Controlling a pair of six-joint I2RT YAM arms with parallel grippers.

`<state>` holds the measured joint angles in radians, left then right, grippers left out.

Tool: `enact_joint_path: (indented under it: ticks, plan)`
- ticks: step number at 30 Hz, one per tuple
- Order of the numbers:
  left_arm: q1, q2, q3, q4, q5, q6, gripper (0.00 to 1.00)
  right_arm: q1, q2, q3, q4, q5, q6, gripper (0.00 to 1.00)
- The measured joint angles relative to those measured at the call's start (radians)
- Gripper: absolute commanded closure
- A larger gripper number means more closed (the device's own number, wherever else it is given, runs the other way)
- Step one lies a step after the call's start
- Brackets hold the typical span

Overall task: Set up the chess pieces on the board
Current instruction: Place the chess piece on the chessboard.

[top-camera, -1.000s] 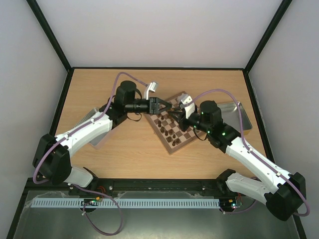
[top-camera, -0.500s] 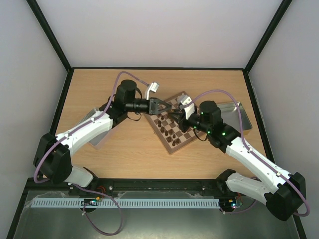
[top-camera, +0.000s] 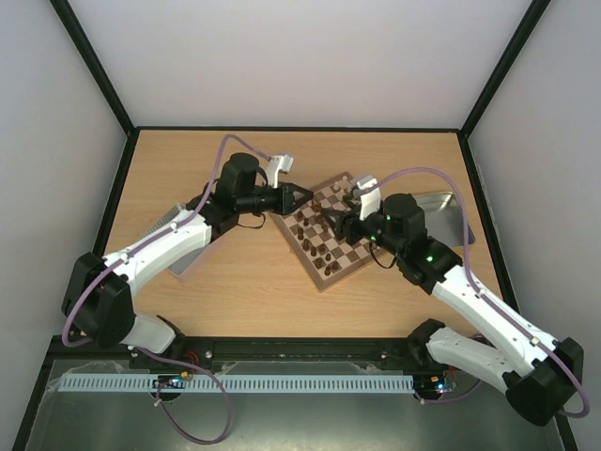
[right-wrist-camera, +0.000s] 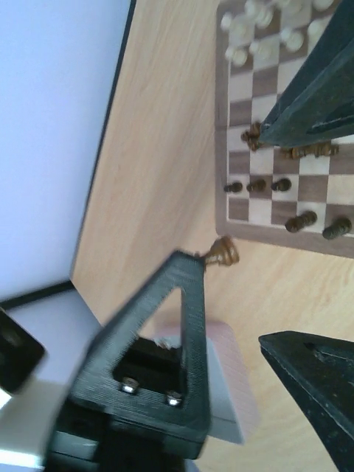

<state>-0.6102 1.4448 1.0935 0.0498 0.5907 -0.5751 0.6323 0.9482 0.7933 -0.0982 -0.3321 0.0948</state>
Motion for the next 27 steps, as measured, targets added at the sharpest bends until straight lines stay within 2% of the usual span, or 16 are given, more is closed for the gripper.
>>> enact_joint_path:
  ticks: [4,8,13,19,27]
  plan:
    - [-0.026,0.004,-0.001,-0.034,-0.186,0.076,0.95,0.000,-0.034,0.001,-0.026,0.161,0.141,0.33]
    - [-0.097,0.057,0.002,-0.048,-0.361,0.146,0.95,-0.013,0.064,0.026,-0.087,0.311,0.310,0.37]
    - [-0.185,0.188,0.008,-0.090,-0.512,0.227,0.95,-0.062,0.187,0.020,-0.129,0.351,0.481,0.37]
    - [-0.215,0.266,0.009,-0.105,-0.557,0.274,0.95,-0.144,0.193,-0.055,-0.118,0.326,0.617,0.37]
    - [-0.216,0.352,0.097,-0.154,-0.554,0.312,0.94,-0.174,0.193,-0.099,-0.097,0.293,0.673,0.37]
